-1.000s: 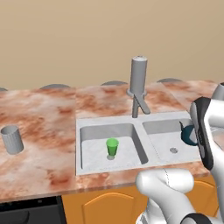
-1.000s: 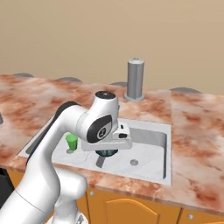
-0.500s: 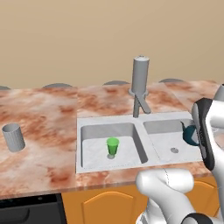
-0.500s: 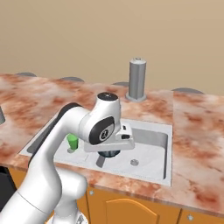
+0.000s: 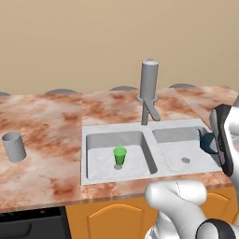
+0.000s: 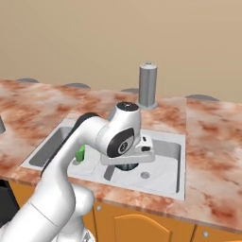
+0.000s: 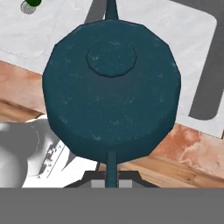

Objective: Pick the glass cup and teapot and place them in the sink. Then turn on the water.

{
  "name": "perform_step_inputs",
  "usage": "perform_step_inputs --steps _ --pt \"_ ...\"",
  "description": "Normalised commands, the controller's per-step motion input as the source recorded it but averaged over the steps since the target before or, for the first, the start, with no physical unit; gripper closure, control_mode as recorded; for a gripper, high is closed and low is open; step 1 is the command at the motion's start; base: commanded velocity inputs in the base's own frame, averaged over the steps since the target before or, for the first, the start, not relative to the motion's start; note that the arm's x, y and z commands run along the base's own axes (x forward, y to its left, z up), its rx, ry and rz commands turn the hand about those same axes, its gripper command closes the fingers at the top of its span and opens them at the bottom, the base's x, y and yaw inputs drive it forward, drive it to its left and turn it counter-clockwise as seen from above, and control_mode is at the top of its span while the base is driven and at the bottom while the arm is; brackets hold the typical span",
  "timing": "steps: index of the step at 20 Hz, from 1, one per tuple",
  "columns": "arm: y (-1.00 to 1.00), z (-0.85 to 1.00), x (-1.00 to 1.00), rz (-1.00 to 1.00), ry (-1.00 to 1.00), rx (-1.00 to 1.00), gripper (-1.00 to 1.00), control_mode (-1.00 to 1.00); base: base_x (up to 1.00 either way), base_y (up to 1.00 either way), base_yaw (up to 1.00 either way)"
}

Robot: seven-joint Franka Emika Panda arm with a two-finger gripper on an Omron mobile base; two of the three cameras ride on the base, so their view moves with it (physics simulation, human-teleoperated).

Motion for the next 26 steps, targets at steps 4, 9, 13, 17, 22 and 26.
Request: perform_step_inputs --steps 4,9,13,17,22,26 --pt "-0.51 0.0 0.78 0.0 0.09 0.0 1.0 -1.0 0.0 0.0 0.0" --pt "-0.14 0.0 1.0 0.0 0.02 0.0 1.0 -1.0 0.0 0.0 0.0" --pt "0.0 -0.01 0.78 -0.02 0.0 0.0 1.0 -1.0 0.0 0.0 0.0" --pt "0.0 -0.22 0.43 -0.05 0.0 0.0 1.0 -1.0 0.0 0.0 0.0" --pt "0.0 -0.41 0.21 -0.05 0.0 0.0 1.0 -1.0 0.0 0.0 0.0" --pt "0.0 -0.54 0.21 -0.02 0.0 0.0 1.0 -1.0 0.0 0.0 0.0"
